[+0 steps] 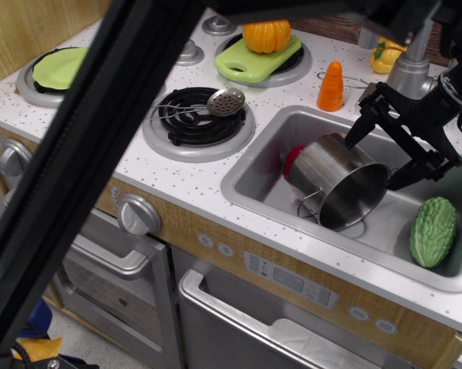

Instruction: Flip pot upright in sink

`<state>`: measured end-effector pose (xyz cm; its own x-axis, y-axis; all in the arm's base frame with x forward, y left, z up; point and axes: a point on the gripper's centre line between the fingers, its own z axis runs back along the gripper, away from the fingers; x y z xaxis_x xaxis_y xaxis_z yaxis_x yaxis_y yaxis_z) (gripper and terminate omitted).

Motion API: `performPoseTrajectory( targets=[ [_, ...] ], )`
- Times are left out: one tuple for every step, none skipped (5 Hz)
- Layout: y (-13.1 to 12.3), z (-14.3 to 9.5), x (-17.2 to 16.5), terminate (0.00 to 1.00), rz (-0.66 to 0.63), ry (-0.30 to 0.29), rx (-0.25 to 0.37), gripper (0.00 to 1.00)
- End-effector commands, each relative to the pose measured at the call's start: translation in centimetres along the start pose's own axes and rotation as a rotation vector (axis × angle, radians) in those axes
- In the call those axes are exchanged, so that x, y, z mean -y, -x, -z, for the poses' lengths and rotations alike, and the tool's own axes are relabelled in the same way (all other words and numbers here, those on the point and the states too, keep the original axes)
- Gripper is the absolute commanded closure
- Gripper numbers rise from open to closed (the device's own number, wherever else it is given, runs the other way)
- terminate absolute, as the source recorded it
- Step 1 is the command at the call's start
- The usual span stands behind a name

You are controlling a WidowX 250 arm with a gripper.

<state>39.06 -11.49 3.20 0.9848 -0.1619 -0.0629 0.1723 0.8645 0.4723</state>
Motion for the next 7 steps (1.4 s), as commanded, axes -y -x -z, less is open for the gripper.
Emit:
performPoseTrajectory(
  targets=[
    [0.1,-0.8,-0.1,0.00,0.049,-0.100,0.095,0.00],
    [0.8,0.7,-0.3,0.00,0.086,-0.163,0.119,0.00],
    [1.5,1.6,-1.0,0.00,0.108,-0.198,0.140,0.00],
    [1.5,2.5,-2.1,0.00,0.142,-0.230,0.162,0.00],
    [1.0,3.0,-2.9,0.00,0.169,-0.238,0.188,0.00],
    [0.3,3.2,-3.6,0.00,0.188,-0.248,0.214,0.00],
    [-0.1,3.0,-4.0,0.00,0.182,-0.265,0.225,0.00]
  ],
)
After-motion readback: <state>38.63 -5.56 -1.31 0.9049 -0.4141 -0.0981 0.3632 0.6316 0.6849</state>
